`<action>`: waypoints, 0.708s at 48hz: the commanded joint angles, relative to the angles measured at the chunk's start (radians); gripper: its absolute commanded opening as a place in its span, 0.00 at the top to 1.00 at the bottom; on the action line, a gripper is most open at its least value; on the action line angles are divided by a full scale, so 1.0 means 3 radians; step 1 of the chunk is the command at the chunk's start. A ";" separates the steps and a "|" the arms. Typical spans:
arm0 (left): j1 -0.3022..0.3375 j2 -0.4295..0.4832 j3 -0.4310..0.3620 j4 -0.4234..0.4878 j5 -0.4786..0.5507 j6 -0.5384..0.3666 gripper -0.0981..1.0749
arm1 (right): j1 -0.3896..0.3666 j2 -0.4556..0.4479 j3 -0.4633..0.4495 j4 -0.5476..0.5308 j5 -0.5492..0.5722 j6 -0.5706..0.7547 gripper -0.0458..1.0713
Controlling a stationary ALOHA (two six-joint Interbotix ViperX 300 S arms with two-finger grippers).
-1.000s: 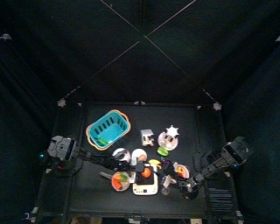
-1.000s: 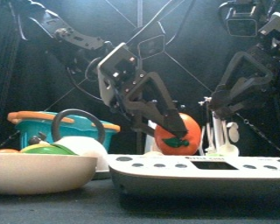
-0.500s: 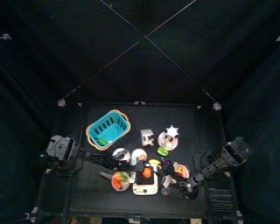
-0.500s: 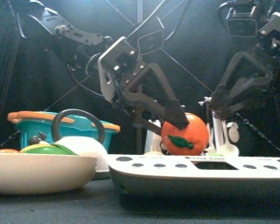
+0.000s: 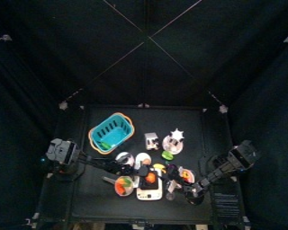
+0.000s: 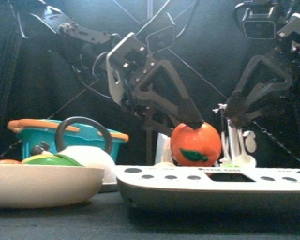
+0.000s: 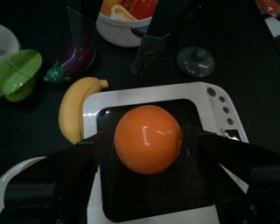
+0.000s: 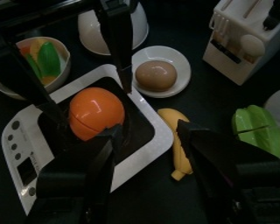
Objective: Place orange onto stove
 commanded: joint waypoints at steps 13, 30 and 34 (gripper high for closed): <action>-0.0020 -0.0174 -0.0066 0.0072 -0.0097 0.0005 0.04 | 0.0005 -0.0097 -0.0031 -0.0010 0.0020 0.0010 0.17; -0.0015 -0.0251 -0.0036 0.0107 -0.0240 0.0005 0.04 | 0.0005 -0.0092 -0.0031 -0.0005 0.0015 0.0010 0.17; -0.0015 -0.0256 -0.0015 0.0107 -0.0281 0.0005 0.04 | 0.0005 -0.0097 -0.0031 0.0000 0.0020 0.0010 0.17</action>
